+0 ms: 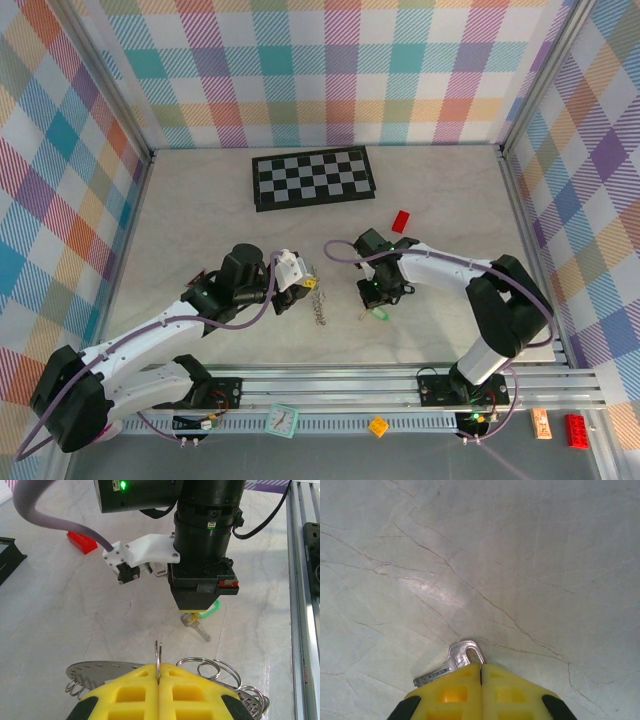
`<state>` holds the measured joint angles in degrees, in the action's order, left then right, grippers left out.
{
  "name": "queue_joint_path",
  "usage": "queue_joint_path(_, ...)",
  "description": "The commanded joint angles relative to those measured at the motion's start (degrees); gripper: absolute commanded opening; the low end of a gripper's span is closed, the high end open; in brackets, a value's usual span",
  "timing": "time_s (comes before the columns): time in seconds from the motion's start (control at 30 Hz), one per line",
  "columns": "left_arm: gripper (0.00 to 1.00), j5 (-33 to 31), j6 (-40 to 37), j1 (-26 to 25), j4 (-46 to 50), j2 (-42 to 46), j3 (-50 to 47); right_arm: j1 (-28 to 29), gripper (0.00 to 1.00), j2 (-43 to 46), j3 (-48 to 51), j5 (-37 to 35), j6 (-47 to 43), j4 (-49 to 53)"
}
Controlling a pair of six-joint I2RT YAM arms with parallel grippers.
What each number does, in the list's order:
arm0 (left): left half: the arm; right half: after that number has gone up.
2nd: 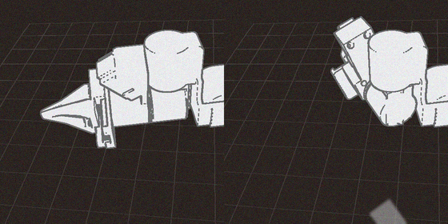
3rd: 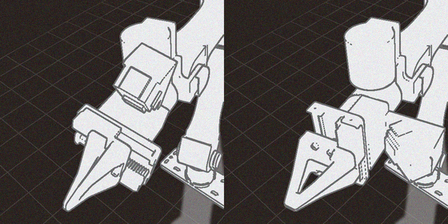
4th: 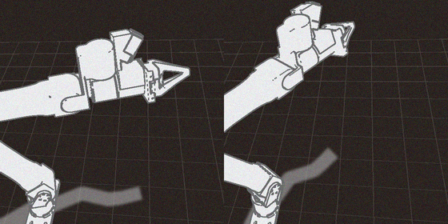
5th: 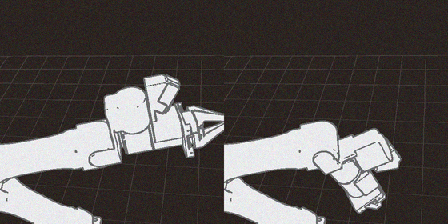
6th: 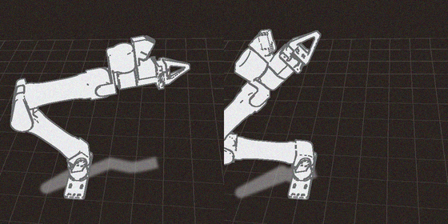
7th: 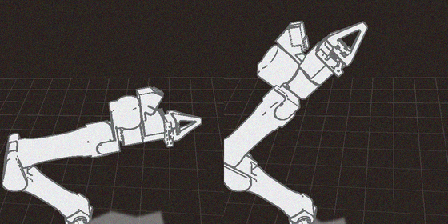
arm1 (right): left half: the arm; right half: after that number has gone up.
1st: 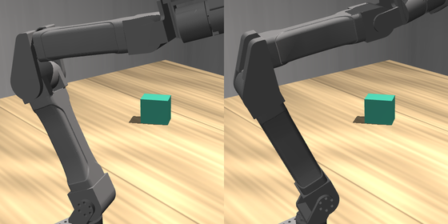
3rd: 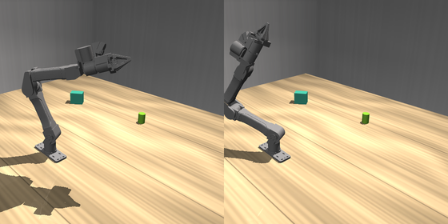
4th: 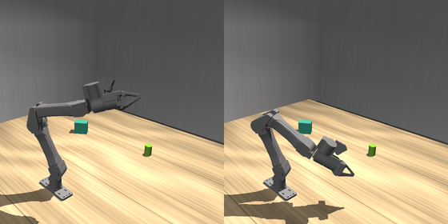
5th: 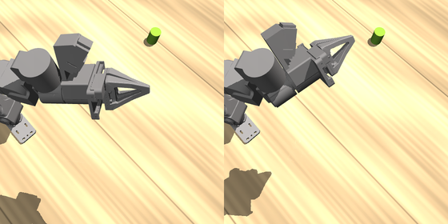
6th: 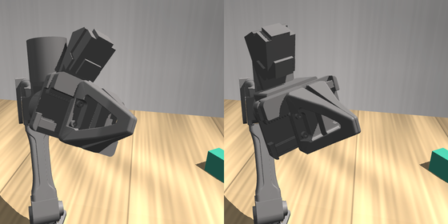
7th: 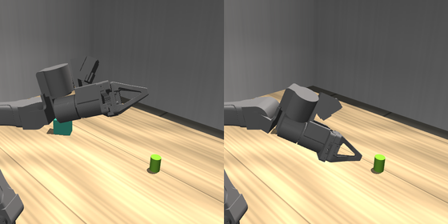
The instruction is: Put the keys on the keyring
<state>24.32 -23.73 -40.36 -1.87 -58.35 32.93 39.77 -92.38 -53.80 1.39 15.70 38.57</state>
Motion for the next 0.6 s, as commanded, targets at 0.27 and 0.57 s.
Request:
queue_joint_path(0.27,0.0,-0.1,1.2,0.2,-3.2,-0.5,1.3,-0.7,0.03,-1.7,-2.2,-1.4,0.9,0.6)
queue_joint_path(0.57,0.0,0.1,1.2,0.2,-3.5,-0.9,1.3,-0.7,0.15,-2.8,-2.6,-1.7,0.6,1.9)
